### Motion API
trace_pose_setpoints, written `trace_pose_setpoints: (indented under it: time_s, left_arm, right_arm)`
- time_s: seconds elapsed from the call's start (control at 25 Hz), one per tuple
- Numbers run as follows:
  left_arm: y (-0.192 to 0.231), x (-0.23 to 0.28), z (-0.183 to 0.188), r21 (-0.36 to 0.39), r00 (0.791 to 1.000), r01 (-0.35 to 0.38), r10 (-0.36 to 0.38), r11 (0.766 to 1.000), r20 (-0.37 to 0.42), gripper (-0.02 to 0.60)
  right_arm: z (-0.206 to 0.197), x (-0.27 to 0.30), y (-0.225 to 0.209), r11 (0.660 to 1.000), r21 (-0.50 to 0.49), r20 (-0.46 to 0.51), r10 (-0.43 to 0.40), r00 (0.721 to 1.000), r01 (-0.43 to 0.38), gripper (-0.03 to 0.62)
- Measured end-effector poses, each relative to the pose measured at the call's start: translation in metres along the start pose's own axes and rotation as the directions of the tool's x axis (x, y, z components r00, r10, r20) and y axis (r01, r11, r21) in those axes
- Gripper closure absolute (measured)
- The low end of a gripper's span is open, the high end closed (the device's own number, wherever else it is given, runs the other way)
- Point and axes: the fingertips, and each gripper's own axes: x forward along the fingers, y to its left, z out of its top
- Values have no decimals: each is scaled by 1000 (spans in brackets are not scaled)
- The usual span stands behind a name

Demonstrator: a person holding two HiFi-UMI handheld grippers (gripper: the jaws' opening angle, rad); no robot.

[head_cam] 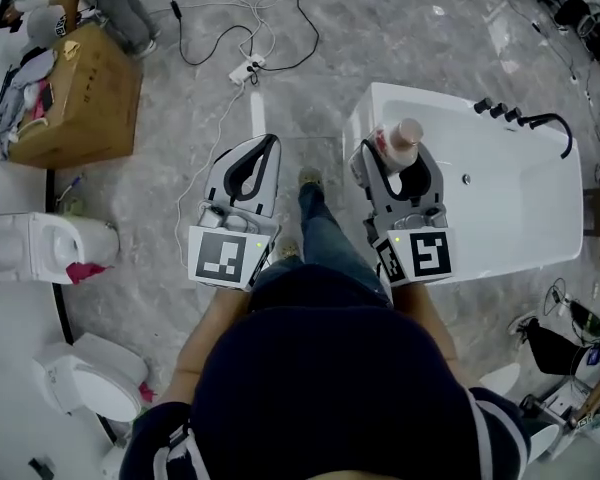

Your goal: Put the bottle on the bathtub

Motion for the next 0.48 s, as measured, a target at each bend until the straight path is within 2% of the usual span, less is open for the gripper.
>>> trace_pose_setpoints:
  time_s: [0.16, 0.48]
  left_arm:
    - [20, 34, -8, -10, 1000, 9, -9, 1000, -14, 557]
    - [72, 146, 10, 1, 999, 23, -23, 1000, 40, 557]
  right_arm:
    - [-6, 41, -15, 1000, 0, -9, 5, 1000, -5, 358]
    - [-7, 149, -67, 998, 1, 28, 56, 998, -56, 358]
